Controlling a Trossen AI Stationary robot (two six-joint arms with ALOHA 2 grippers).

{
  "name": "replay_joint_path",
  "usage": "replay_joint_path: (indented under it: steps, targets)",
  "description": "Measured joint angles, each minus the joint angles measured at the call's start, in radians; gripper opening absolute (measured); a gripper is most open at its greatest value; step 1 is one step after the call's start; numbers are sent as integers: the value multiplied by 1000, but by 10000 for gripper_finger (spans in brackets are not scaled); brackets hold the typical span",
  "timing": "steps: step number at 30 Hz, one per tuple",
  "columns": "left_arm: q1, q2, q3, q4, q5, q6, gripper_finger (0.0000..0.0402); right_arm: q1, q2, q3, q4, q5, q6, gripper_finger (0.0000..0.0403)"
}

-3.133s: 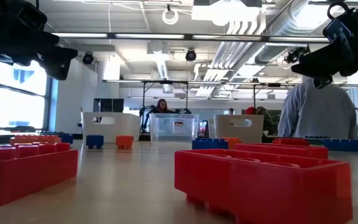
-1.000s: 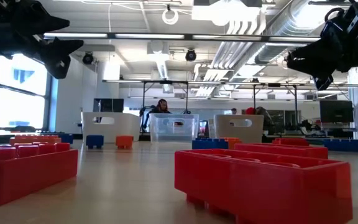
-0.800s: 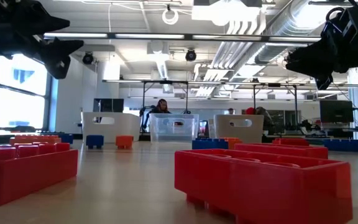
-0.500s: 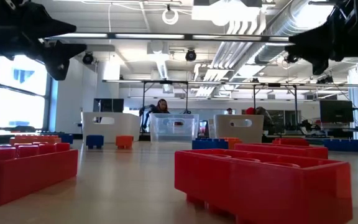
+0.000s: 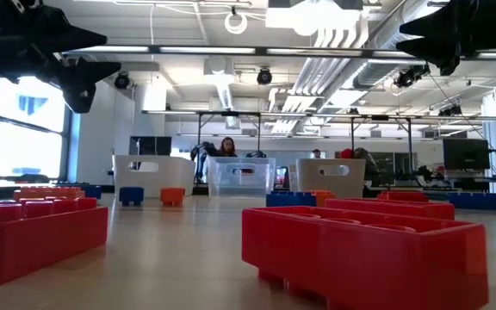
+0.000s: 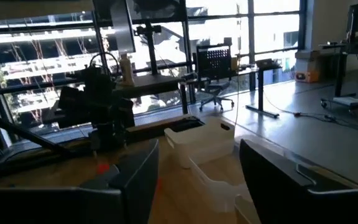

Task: Sort & place blocks by color
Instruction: Put the red game piece into the gray bin

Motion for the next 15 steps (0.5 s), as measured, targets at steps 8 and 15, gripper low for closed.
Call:
replay_joint_path:
  steps: [8,15]
  targets:
    - [0,0,0,0,0,-23,197,-23,246,224,-340,19,136,220]
    - [0,0,0,-1,0,-23,197,-99,507,403,-612,-108,229,220]
